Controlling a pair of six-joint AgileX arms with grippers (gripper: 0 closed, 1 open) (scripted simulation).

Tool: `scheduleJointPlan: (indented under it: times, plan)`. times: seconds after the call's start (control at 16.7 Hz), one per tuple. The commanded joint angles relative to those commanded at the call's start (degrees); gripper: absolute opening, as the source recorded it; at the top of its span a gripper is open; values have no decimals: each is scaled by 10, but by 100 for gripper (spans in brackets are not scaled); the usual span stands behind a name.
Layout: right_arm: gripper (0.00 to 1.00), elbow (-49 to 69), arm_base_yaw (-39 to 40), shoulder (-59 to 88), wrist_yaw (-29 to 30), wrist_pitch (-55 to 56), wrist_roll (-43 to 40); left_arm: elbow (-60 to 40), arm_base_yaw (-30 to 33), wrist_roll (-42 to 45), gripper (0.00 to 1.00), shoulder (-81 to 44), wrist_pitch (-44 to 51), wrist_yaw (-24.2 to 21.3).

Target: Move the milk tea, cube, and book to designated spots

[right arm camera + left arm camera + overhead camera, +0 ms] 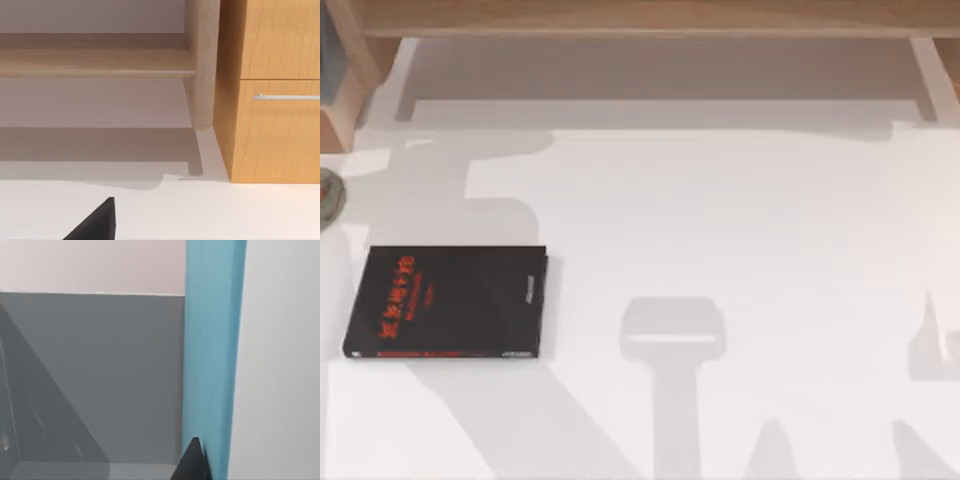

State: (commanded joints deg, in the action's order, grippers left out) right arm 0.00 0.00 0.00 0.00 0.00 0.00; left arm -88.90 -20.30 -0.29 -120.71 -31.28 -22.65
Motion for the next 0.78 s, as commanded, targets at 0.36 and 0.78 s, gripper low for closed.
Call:
scheduleJointPlan:
  times: [0.36,0.78]
  plan:
    - [100,0,0,0,0,0,0,0,0,0,0,0,0,0]
    - [100,0,0,0,0,0,0,6,-3,1,0,10,3,-1]
